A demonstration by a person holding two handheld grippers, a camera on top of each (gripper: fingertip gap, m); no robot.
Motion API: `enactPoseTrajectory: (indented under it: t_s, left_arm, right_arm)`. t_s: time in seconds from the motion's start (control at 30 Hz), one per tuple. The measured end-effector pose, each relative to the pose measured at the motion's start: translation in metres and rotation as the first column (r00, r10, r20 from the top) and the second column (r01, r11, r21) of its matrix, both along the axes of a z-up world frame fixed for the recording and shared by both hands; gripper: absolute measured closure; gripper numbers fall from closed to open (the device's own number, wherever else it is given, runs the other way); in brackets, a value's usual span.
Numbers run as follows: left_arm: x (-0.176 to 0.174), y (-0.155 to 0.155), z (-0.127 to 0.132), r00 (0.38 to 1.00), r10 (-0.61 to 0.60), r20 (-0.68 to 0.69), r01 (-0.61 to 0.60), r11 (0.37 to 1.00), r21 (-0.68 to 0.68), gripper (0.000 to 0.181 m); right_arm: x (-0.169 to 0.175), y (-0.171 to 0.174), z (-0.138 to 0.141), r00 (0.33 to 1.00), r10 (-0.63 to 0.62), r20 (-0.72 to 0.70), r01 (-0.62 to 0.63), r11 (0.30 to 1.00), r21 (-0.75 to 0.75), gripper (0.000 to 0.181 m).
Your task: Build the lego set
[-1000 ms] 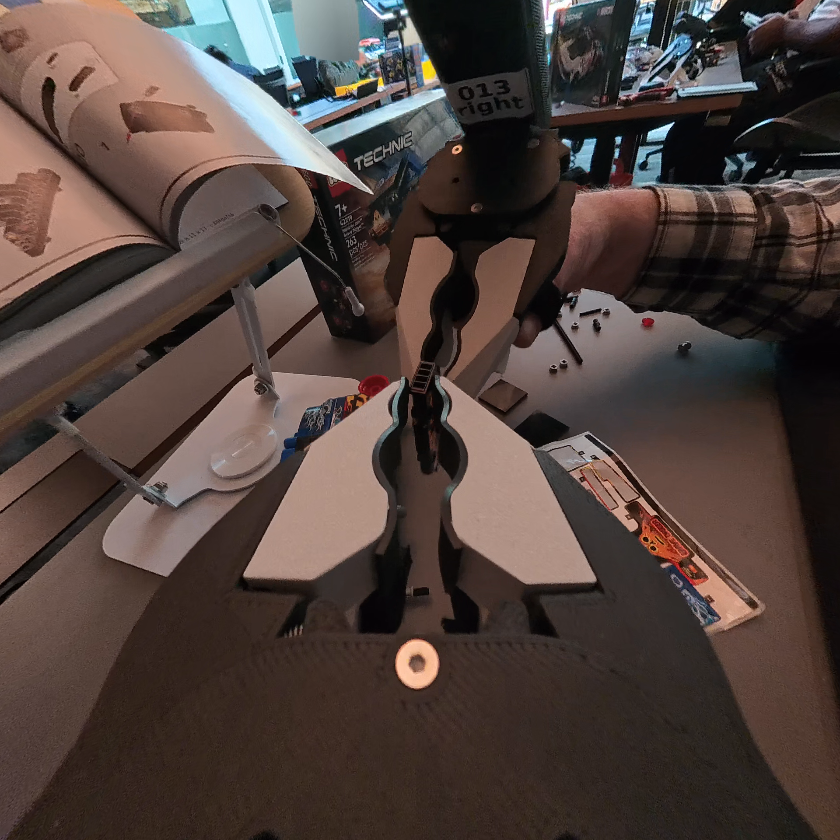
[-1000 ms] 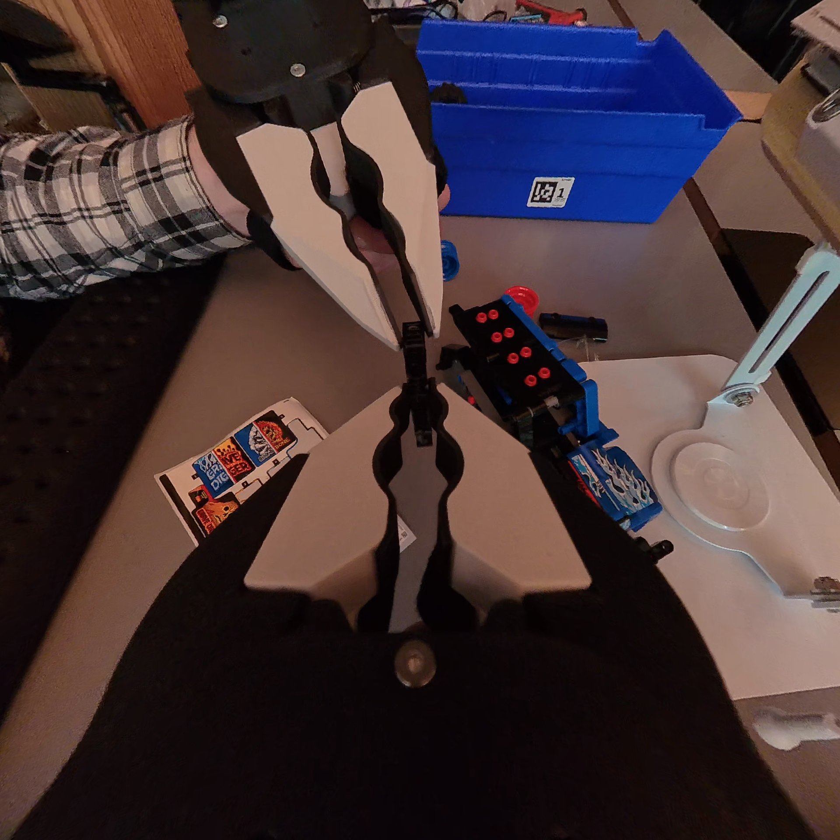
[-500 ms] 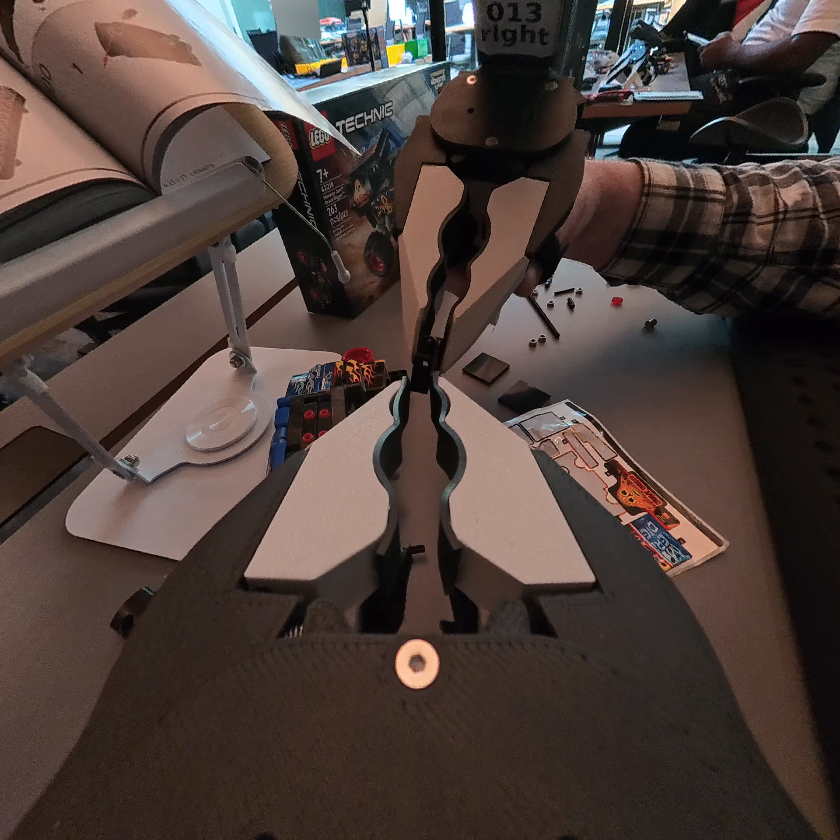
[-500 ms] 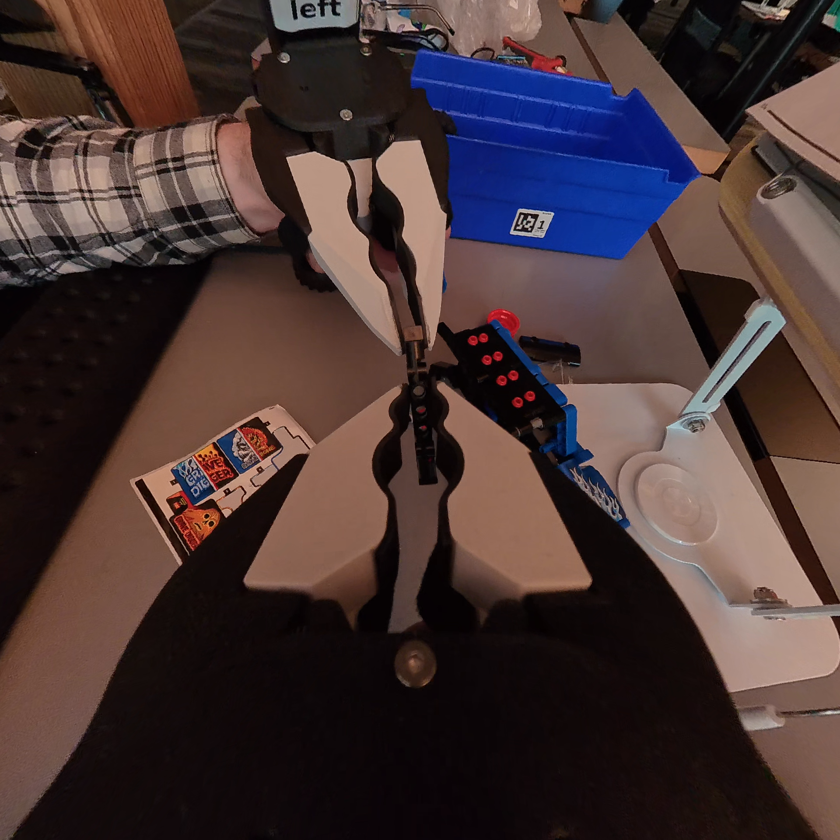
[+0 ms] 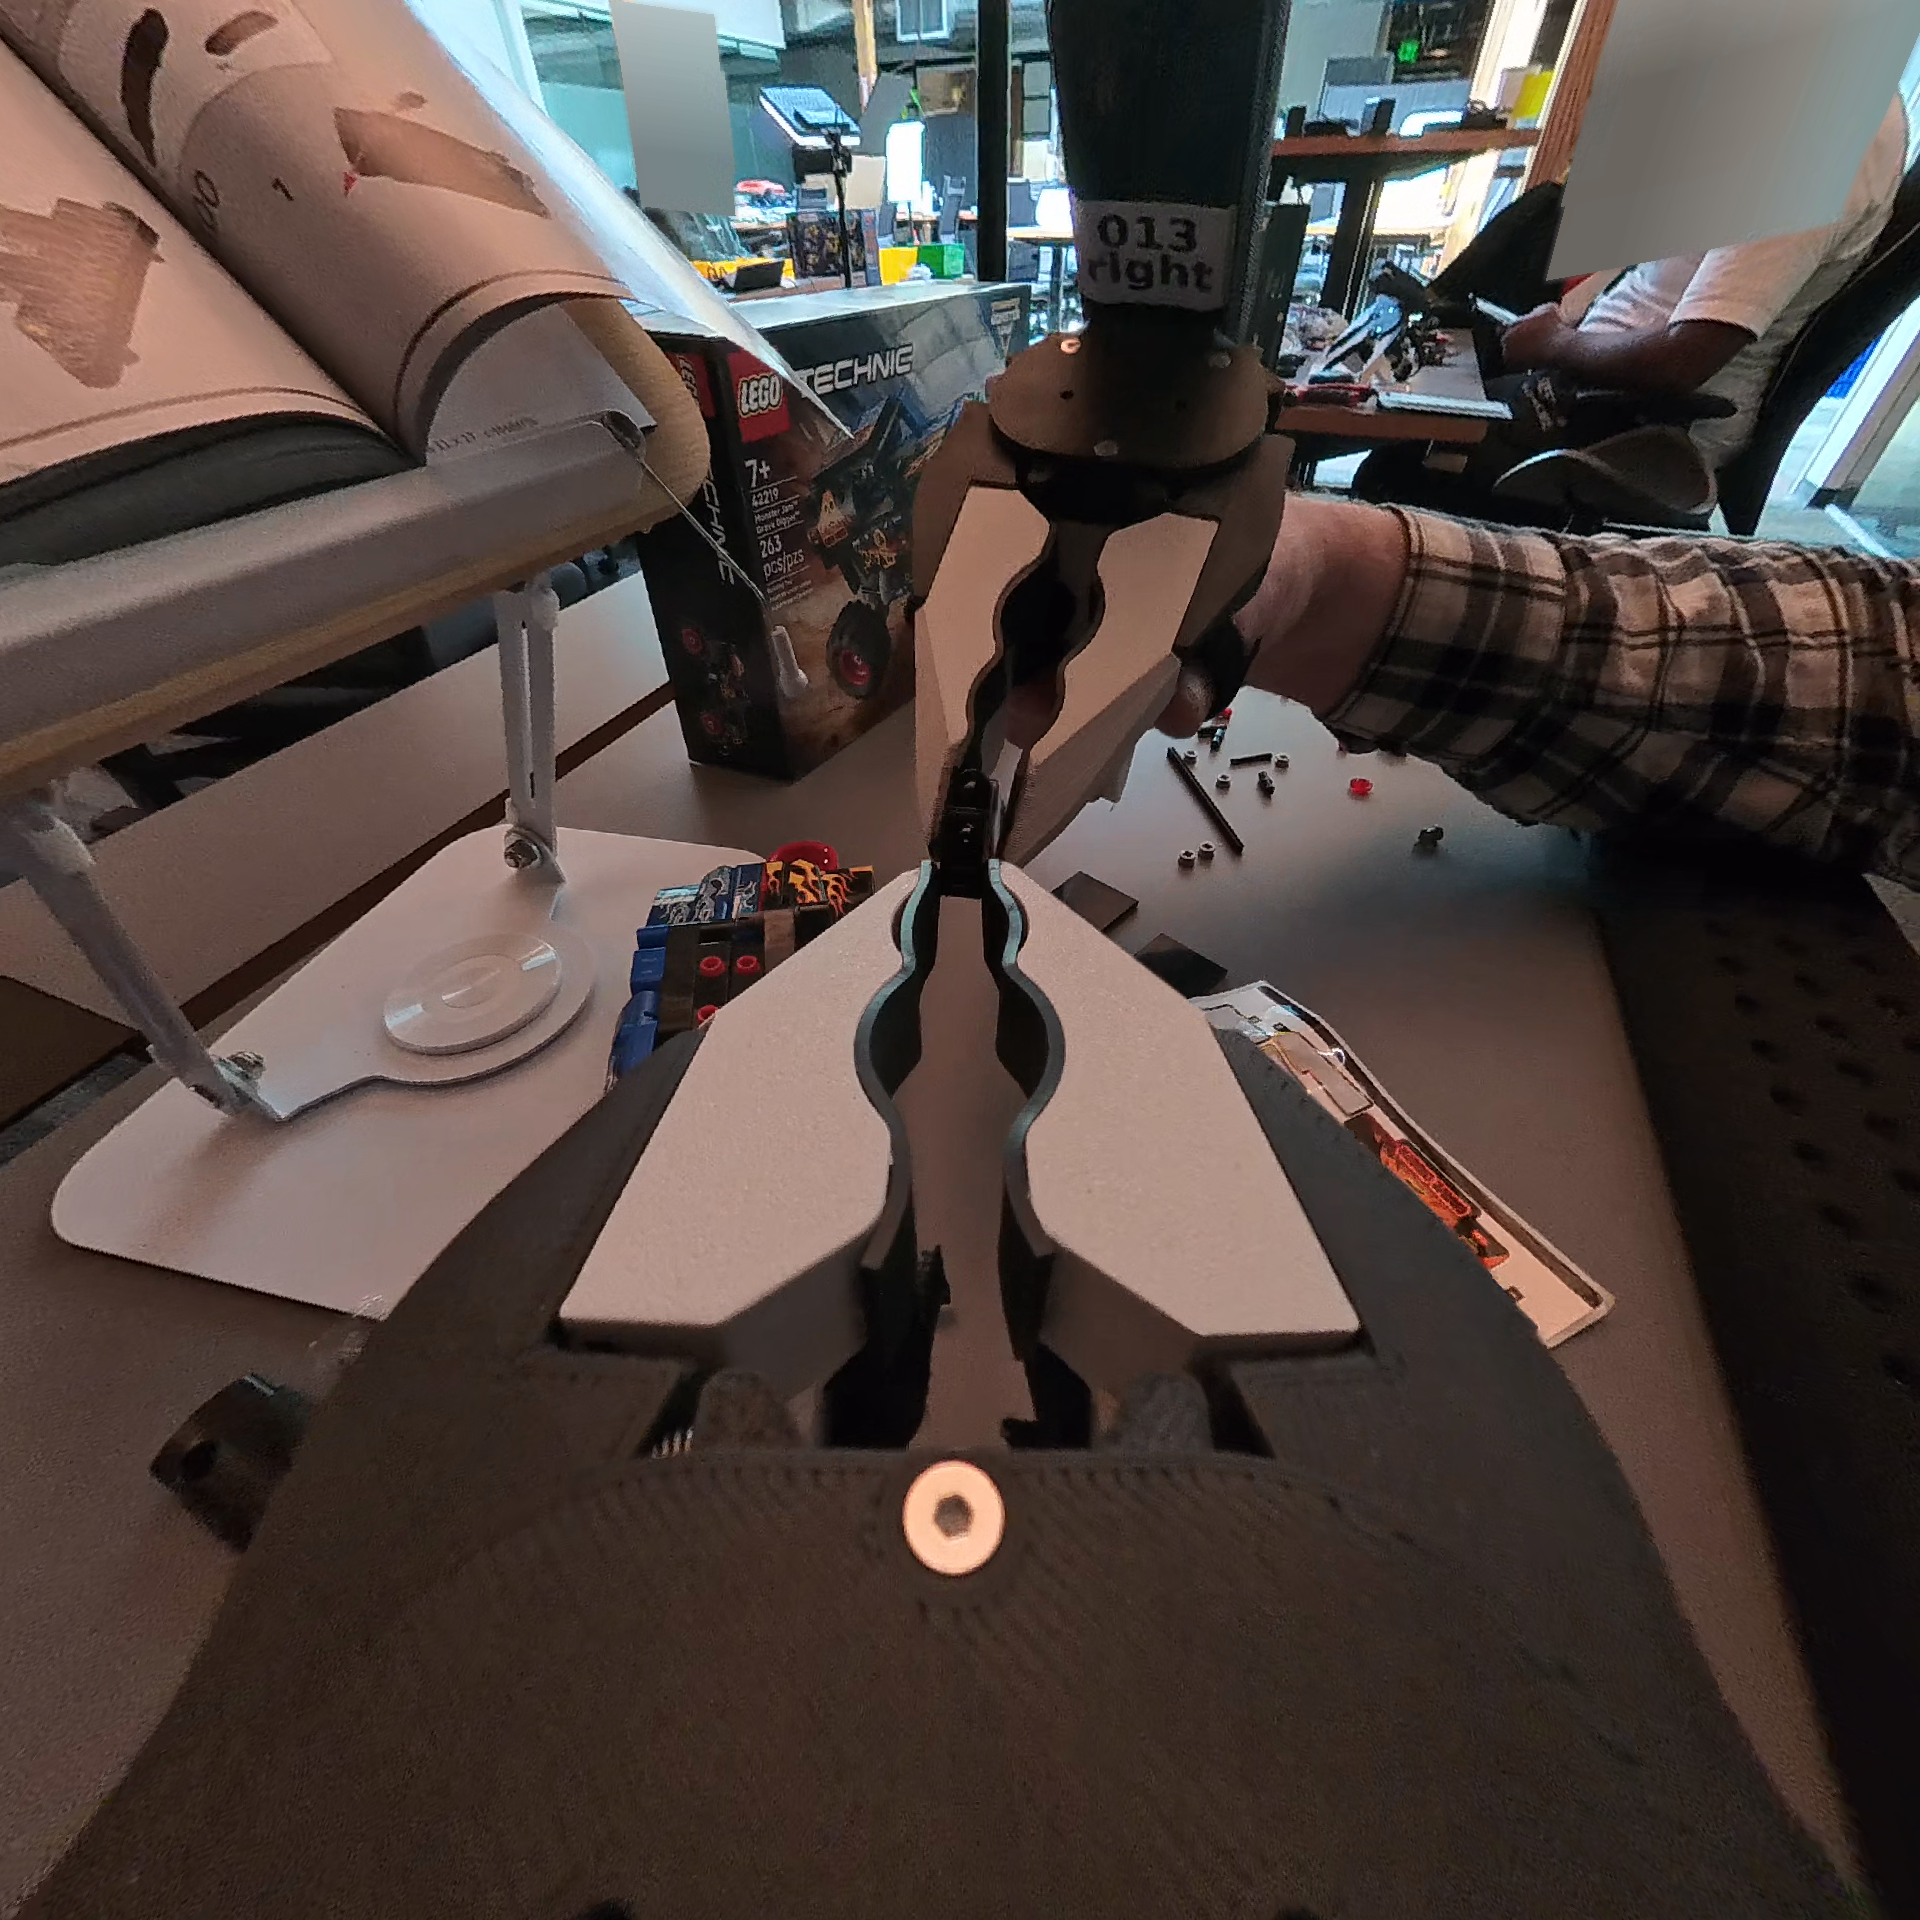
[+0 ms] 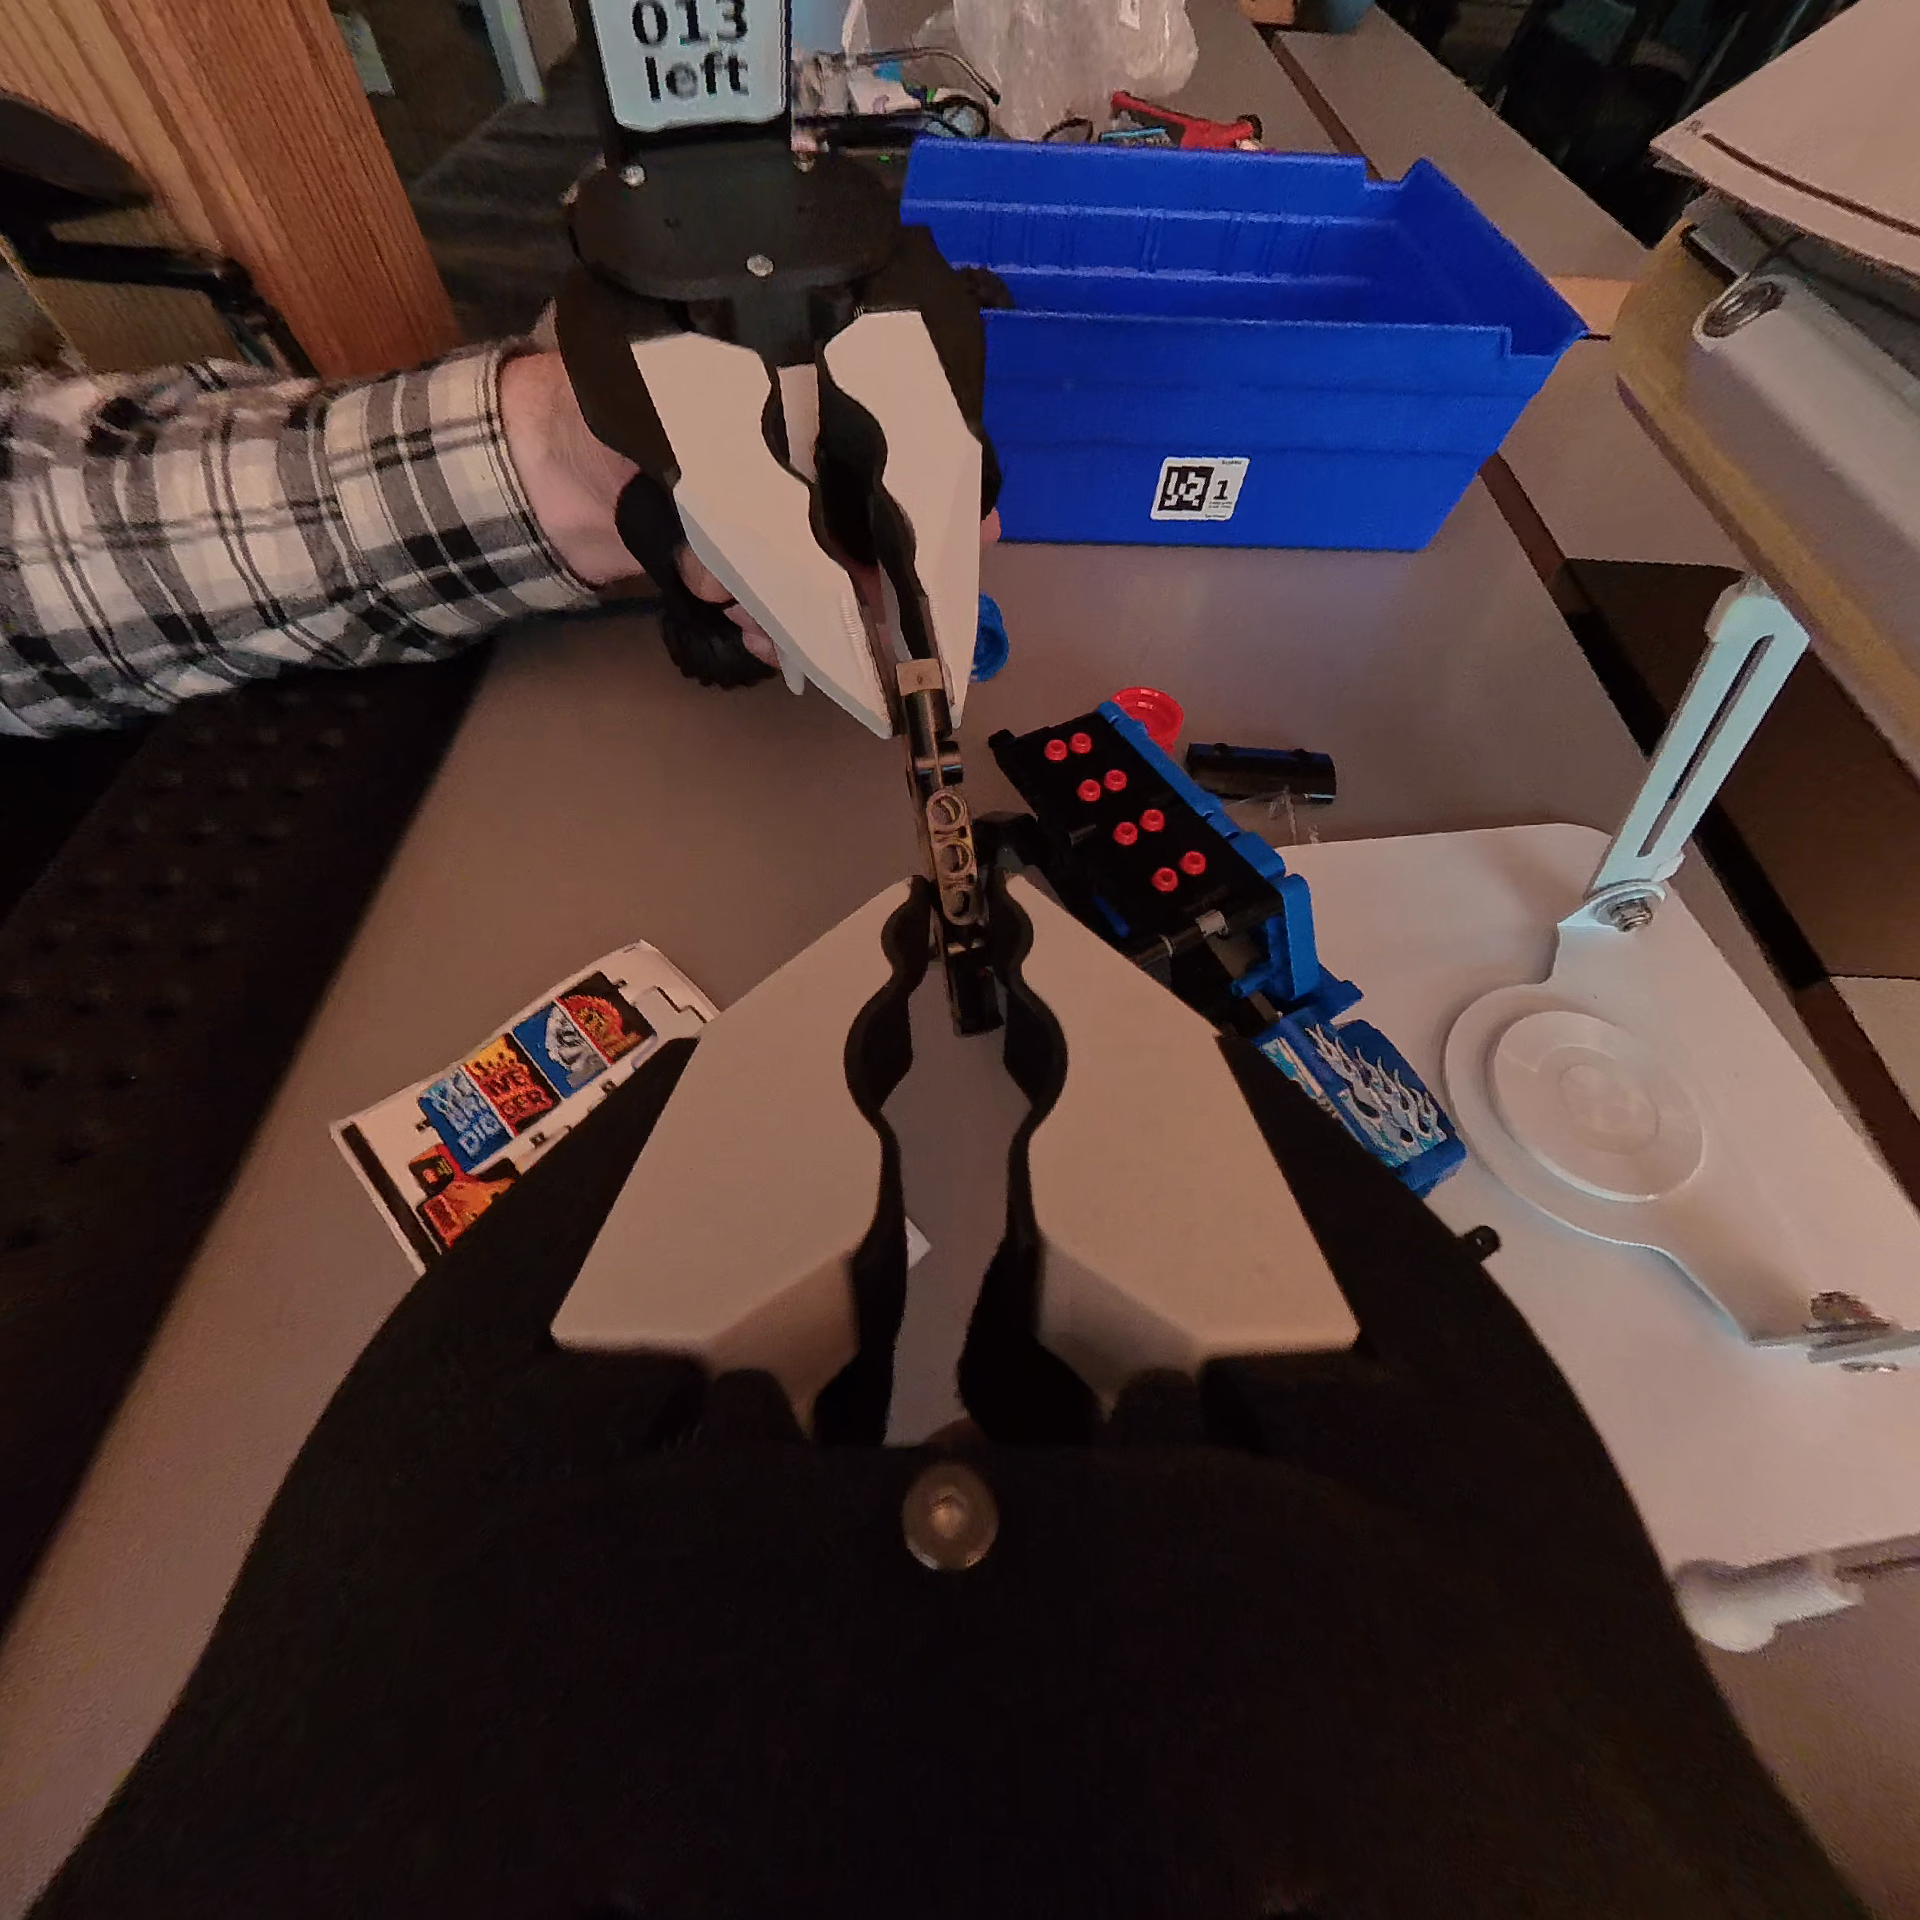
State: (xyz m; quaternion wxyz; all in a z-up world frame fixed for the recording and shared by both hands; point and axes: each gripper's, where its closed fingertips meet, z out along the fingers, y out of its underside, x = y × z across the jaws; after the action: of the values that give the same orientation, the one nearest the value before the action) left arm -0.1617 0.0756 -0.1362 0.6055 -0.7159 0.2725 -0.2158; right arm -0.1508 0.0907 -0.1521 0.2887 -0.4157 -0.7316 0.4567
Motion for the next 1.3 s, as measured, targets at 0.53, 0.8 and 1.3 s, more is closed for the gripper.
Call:
enactPoseTrajectory:
  t_s: [0.53, 0.8, 1.3]
  left_arm:
    - [-0.004, 0.004, -0.006, 0.997, 0.016, 0.075, -0.010, 0.996, -0.085, 0.163]
    - [-0.002, 0.006, -0.006, 0.998, 0.021, 0.060, -0.016, 0.997, -0.077, 0.172]
    - [-0.007, 0.006, 0.008, 0.984, 0.009, 0.178, 0.000, 0.999, -0.048, 0.174]
  right_arm:
    - [0.004, 0.001, 0.007, 0.997, 0.040, 0.068, -0.017, 0.954, -0.301, 0.175]
    - [0.001, 0.001, 0.012, 0.999, 0.020, 0.037, -0.008, 0.958, -0.285, 0.174]
    - [0.002, 0.010, 0.021, 1.000, 0.002, -0.007, -0.004, 0.937, -0.351, 0.173]
